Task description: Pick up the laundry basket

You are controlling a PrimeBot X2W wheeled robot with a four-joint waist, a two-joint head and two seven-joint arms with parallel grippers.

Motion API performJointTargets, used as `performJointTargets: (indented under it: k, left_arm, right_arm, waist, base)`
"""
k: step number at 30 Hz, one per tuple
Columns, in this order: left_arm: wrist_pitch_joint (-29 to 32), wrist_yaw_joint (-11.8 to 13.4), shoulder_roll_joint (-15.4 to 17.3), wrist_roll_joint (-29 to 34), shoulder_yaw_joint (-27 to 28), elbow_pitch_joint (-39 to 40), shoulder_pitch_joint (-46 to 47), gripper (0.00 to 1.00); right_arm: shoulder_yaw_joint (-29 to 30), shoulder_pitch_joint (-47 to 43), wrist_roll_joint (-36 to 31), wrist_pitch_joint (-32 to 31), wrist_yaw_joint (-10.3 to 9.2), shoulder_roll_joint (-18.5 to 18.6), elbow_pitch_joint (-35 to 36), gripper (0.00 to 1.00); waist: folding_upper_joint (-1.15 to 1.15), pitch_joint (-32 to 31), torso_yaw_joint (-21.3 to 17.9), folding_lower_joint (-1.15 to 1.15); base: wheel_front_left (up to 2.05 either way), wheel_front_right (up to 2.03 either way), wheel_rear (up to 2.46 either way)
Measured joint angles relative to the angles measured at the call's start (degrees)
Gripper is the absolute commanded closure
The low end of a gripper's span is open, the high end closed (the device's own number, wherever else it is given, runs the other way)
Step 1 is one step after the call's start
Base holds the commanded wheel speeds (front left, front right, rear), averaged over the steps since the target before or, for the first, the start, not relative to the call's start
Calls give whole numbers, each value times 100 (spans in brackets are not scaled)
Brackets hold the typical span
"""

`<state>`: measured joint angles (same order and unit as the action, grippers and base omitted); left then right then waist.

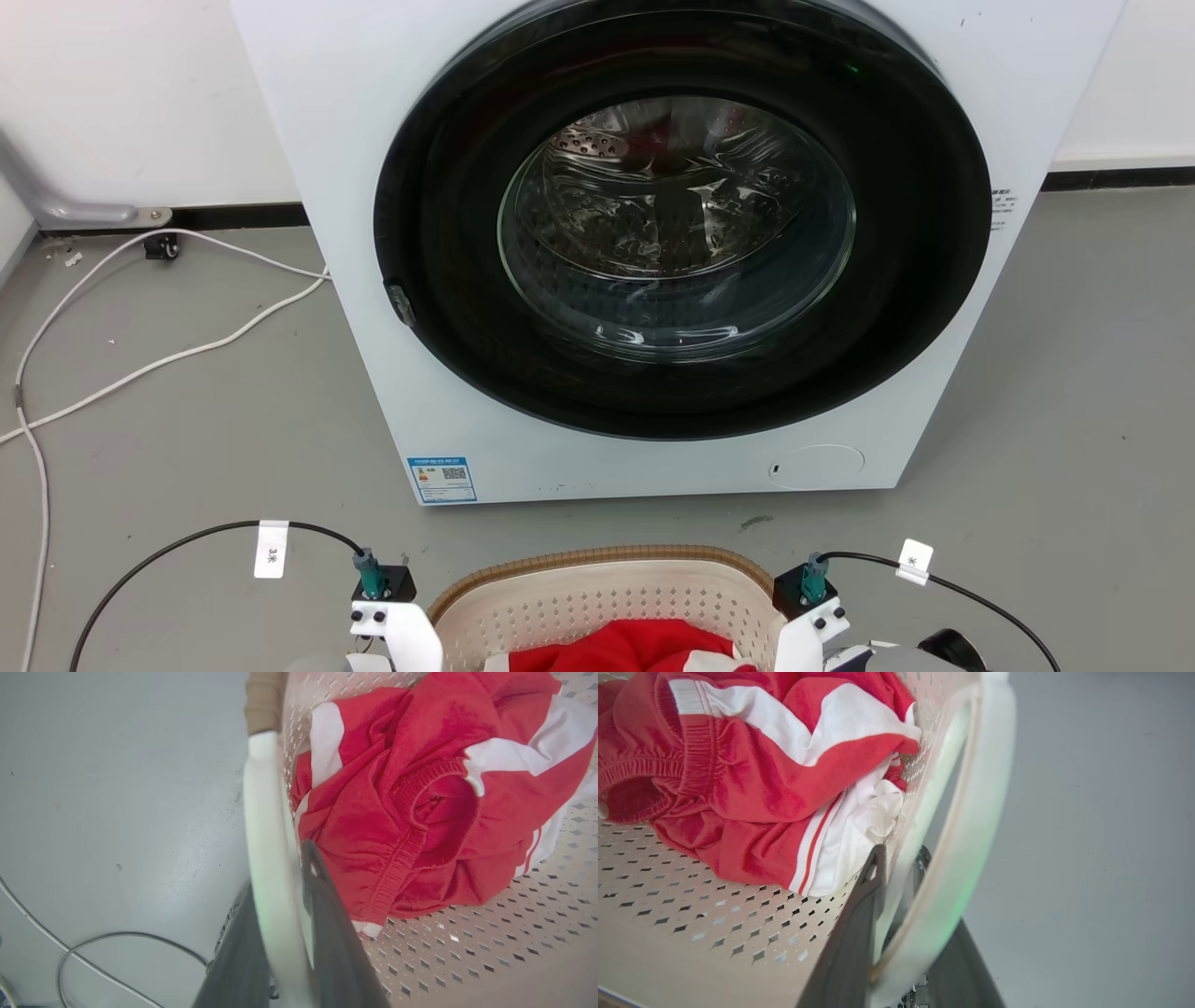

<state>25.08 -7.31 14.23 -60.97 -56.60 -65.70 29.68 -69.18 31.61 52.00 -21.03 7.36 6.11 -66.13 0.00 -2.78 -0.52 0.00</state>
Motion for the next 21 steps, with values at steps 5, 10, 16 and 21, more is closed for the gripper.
performJointTargets:
  k: [5, 10, 16, 21]
  left_arm:
    - [21, 0, 19, -91, -78, 1, 5, 100]
    - [-7, -1, 37, -180, -164, 0, 27, 100]
    - [-63, -1, 47, -241, -252, -13, 60, 100]
    - [-80, -1, 47, -307, -331, -35, 72, 100]
  right_arm:
    - [-112, 10, 143, -19, 0, 4, -2, 100]
    - [-199, 23, 246, -18, 0, 4, -13, 100]
    - [-276, 63, 318, 8, 0, 3, -18, 100]
    - [-322, 63, 367, 16, 0, 3, -26, 100]
  waist:
    - [0, -17, 17, 0]
    - [0, -22, 15, 0]
    - [0, -21, -1, 0]
    - [0, -26, -3, 1]
  base:
    - [0, 0, 0]
    - [0, 0, 0]
    - [0, 0, 0]
    - [0, 0, 0]
